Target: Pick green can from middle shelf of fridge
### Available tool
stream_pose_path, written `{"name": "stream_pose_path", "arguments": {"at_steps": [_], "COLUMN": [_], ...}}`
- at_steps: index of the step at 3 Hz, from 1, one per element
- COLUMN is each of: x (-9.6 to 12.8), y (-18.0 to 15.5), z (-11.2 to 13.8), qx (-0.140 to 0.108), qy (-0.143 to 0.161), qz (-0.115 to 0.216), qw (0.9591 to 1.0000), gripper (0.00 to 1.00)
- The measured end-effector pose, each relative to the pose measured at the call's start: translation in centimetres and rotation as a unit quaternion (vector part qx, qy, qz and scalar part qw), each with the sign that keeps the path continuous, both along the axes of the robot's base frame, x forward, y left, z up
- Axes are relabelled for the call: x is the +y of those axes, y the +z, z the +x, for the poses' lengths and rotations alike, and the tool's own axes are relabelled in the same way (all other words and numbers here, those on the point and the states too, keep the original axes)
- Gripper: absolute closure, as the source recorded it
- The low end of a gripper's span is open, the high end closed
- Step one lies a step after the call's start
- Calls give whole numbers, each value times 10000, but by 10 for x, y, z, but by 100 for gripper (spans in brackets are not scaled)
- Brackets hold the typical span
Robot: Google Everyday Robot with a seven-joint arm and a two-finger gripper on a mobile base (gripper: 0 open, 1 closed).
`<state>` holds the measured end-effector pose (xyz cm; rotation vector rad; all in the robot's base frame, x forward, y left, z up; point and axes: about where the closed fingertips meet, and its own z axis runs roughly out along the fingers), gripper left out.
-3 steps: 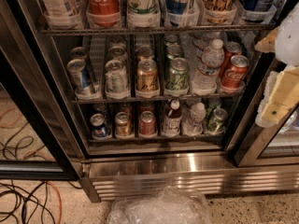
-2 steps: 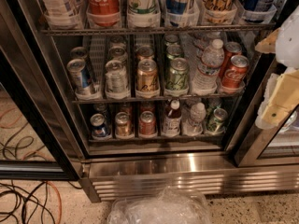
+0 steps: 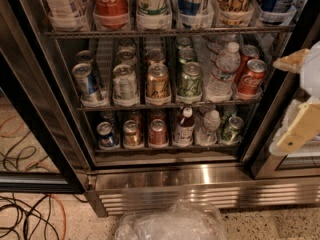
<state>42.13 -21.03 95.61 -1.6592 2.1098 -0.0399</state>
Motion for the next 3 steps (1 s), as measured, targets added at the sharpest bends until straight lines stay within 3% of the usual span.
{"name": "stream_pose_path", "arguments": {"at_steps": [1, 2, 3], "x": [10, 24, 24], "y": [-19, -10, -10], "z": [-7, -6, -6], "qx": [-319, -435, -436], "qy": [73, 106, 106], "qz": [642, 1016, 1016], "qw": [9974, 9938, 9938], "gripper": [0, 0, 0]}}
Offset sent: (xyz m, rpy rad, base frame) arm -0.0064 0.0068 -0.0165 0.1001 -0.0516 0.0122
